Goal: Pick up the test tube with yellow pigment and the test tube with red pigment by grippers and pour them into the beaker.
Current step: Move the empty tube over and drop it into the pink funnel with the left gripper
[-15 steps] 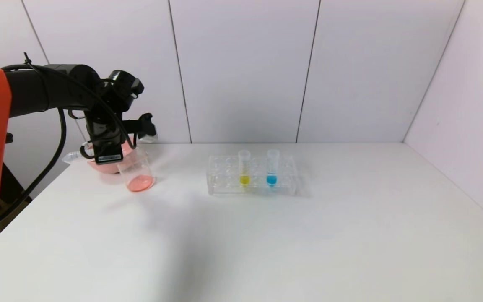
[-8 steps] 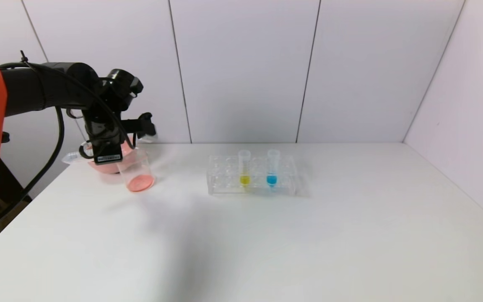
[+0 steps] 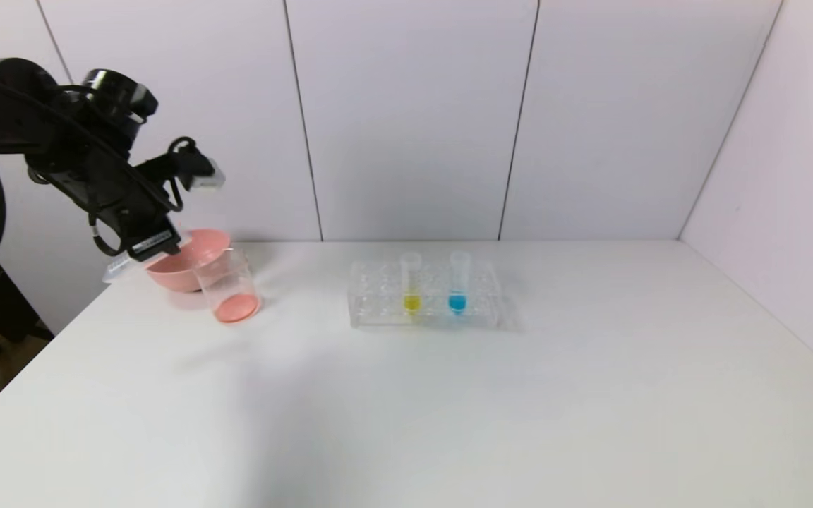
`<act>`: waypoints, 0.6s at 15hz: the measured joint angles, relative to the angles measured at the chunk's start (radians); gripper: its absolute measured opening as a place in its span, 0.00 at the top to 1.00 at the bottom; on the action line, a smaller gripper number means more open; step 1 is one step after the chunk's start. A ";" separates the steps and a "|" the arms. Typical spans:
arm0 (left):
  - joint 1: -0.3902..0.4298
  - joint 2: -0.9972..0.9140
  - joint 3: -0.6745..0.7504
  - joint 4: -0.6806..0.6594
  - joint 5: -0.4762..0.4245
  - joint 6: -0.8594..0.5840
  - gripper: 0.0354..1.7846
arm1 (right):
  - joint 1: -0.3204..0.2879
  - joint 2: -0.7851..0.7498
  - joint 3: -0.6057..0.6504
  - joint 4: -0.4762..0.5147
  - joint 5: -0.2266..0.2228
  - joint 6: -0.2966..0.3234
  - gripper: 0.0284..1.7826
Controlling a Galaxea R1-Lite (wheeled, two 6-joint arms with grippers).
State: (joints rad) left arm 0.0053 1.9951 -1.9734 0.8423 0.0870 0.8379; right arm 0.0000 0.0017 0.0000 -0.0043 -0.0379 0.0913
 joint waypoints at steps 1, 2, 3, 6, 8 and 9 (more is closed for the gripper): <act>0.025 -0.009 0.013 -0.046 -0.058 -0.094 0.78 | 0.000 0.000 0.000 0.000 0.000 0.000 0.04; 0.041 -0.018 0.034 -0.091 -0.087 -0.196 0.78 | 0.000 0.000 0.000 0.000 0.000 0.000 0.04; 0.055 -0.031 0.076 -0.135 -0.097 -0.294 0.78 | 0.000 0.000 0.000 0.000 0.000 0.000 0.04; 0.091 -0.091 0.309 -0.368 -0.102 -0.503 0.78 | 0.000 0.000 0.000 0.000 0.000 0.000 0.04; 0.108 -0.132 0.532 -0.649 -0.091 -0.576 0.78 | 0.000 0.000 0.000 0.000 0.000 0.000 0.04; 0.117 -0.148 0.635 -0.807 -0.074 -0.606 0.78 | 0.000 0.000 0.000 0.000 0.000 0.000 0.04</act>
State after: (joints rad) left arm 0.1221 1.8472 -1.3387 0.0355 0.0130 0.2321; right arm 0.0000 0.0017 0.0000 -0.0043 -0.0379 0.0917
